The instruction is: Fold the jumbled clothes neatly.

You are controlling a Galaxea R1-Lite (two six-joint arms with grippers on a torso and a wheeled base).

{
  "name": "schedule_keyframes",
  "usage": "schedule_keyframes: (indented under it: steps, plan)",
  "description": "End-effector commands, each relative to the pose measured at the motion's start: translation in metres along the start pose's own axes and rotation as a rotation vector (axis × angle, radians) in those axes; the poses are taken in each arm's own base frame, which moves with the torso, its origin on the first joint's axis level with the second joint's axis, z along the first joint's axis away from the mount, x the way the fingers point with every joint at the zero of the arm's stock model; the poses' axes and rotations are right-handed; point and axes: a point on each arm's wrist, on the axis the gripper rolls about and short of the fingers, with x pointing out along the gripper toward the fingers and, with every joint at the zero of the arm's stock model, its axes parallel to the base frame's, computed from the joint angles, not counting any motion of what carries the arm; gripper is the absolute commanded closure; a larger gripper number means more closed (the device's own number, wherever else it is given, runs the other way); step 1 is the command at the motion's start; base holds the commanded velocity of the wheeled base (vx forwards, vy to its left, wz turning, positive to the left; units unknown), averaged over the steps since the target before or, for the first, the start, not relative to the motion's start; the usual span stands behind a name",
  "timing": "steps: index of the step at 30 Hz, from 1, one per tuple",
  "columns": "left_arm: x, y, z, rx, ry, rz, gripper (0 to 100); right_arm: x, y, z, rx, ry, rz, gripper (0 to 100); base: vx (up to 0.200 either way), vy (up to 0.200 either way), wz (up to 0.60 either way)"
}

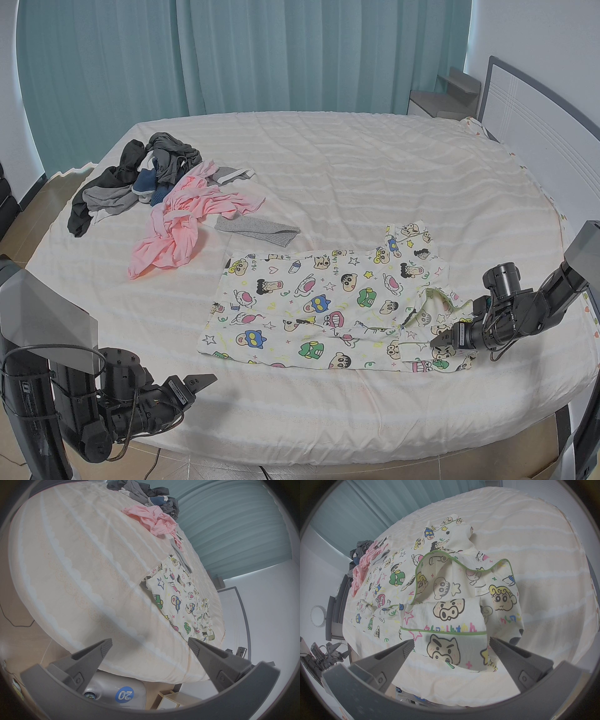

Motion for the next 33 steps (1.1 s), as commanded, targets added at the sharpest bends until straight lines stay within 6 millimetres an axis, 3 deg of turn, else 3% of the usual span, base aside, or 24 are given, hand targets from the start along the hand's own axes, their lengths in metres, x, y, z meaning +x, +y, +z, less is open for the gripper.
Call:
schedule_keyframes:
  steps: [1, 11, 28, 29, 33]
  plan:
    - [-0.001, -0.001, 0.0, 0.002, -0.007, -0.009, 0, -0.007, 0.002, -0.003, 0.0, -0.004, 0.007, 0, 0.0, 0.0, 0.0]
    - [-0.001, -0.001, 0.0, 0.002, -0.007, -0.009, 0, -0.019, 0.009, 0.0, -0.012, -0.036, 0.029, 0, 0.0, 0.0, 0.0]
    - [-0.001, -0.001, 0.0, 0.002, -0.006, -0.01, 0, -0.019, 0.021, -0.01, -0.043, -0.008, 0.047, 0, 0.0, 0.0, 0.0]
    - [-0.001, -0.001, 0.0, 0.002, -0.006, -0.01, 0, -0.018, 0.021, -0.01, -0.043, -0.007, 0.047, 100, 0.0, 0.0, 0.0]
    - [-0.001, -0.001, 0.0, 0.004, -0.006, -0.01, 0, -0.019, 0.02, -0.009, -0.04, -0.01, 0.042, 100, 0.0, 0.0, 0.0]
